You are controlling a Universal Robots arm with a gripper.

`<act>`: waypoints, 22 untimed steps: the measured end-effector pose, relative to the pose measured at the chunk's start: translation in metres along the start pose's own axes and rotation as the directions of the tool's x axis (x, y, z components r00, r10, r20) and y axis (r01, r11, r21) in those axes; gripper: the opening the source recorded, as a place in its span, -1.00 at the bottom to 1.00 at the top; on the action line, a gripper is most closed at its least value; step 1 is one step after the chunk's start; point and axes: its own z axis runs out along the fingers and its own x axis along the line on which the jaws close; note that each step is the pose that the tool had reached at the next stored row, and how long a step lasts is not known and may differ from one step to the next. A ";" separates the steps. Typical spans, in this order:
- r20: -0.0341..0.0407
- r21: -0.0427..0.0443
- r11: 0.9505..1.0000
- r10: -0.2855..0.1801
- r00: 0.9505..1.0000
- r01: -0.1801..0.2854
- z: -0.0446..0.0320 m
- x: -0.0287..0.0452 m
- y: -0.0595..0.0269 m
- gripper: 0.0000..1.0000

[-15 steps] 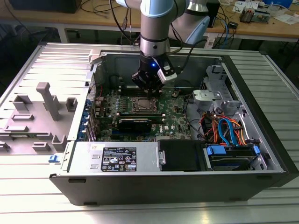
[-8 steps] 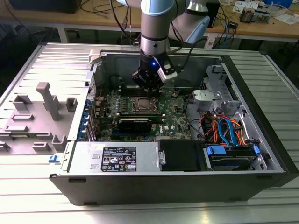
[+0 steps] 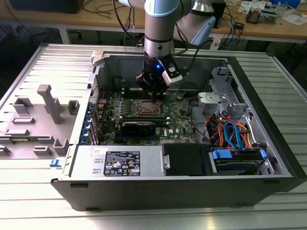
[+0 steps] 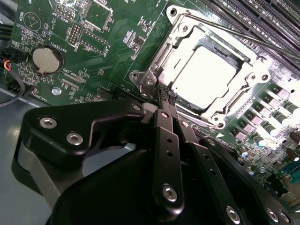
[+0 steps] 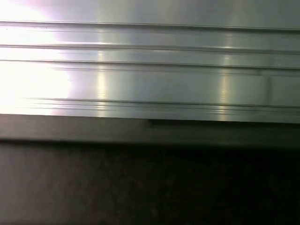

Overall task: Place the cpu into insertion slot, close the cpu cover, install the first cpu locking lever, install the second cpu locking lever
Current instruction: 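Install the first cpu locking lever, then install the second cpu locking lever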

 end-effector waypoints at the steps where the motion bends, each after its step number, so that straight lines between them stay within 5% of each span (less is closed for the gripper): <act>1: 0.000 0.000 1.000 0.000 1.000 0.000 0.0000 0.0000 -0.0002 -0.79; 11: 0.000 0.000 1.000 0.000 1.000 0.000 0.0000 0.0000 -0.0019 -0.79; 22: 0.000 0.000 1.000 0.000 1.000 0.000 0.0003 0.0004 -0.0137 -0.79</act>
